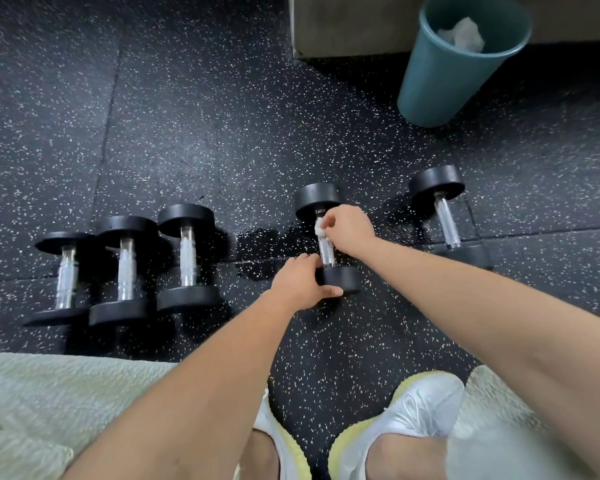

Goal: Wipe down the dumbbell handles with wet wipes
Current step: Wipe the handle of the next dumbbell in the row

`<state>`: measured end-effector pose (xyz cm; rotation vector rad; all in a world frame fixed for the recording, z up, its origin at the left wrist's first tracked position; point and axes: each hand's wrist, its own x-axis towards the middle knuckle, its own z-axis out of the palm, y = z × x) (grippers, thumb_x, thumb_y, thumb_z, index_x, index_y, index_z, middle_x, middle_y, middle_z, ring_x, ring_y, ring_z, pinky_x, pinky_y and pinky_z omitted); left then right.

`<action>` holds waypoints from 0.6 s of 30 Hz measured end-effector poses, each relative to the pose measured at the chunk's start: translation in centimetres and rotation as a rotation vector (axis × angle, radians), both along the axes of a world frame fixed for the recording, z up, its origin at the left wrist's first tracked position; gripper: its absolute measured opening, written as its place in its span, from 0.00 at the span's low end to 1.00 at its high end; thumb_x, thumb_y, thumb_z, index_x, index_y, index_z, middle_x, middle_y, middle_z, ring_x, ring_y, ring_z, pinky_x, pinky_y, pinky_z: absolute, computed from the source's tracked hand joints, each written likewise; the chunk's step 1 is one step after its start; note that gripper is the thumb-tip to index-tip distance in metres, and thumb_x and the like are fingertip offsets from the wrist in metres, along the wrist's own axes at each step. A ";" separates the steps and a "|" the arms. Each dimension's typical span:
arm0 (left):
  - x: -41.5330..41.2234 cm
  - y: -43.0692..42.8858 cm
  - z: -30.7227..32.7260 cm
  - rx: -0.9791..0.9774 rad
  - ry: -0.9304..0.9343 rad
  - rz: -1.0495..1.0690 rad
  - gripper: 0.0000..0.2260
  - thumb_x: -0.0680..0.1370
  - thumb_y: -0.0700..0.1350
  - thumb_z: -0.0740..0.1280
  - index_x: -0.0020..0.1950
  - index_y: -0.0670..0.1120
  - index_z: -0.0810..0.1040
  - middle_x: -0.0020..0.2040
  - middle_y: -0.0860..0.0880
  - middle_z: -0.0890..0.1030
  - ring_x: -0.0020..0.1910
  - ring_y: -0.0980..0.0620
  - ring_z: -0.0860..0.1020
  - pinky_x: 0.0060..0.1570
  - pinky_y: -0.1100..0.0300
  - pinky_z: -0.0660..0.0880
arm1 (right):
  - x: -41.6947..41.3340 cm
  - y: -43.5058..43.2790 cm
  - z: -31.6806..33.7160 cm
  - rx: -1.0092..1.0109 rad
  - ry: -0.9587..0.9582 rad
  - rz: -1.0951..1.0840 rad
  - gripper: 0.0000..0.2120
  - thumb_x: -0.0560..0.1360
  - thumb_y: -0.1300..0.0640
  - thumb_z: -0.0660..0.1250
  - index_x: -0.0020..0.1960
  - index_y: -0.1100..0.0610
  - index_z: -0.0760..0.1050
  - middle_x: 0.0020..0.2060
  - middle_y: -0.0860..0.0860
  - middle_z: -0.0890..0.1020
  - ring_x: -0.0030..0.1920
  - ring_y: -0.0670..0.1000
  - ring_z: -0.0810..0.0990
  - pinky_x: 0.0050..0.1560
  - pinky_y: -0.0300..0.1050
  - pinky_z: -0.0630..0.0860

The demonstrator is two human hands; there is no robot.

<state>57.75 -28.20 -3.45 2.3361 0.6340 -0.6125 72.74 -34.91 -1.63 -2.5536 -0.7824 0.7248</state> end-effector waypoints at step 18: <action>-0.4 0.7 0.8 -0.009 0.013 0.045 0.33 0.71 0.63 0.78 0.66 0.46 0.73 0.61 0.49 0.74 0.60 0.47 0.73 0.57 0.50 0.75 | 0.3 -0.2 -0.9 -0.053 0.084 0.047 0.06 0.71 0.57 0.75 0.38 0.48 0.81 0.41 0.47 0.85 0.44 0.50 0.83 0.48 0.47 0.81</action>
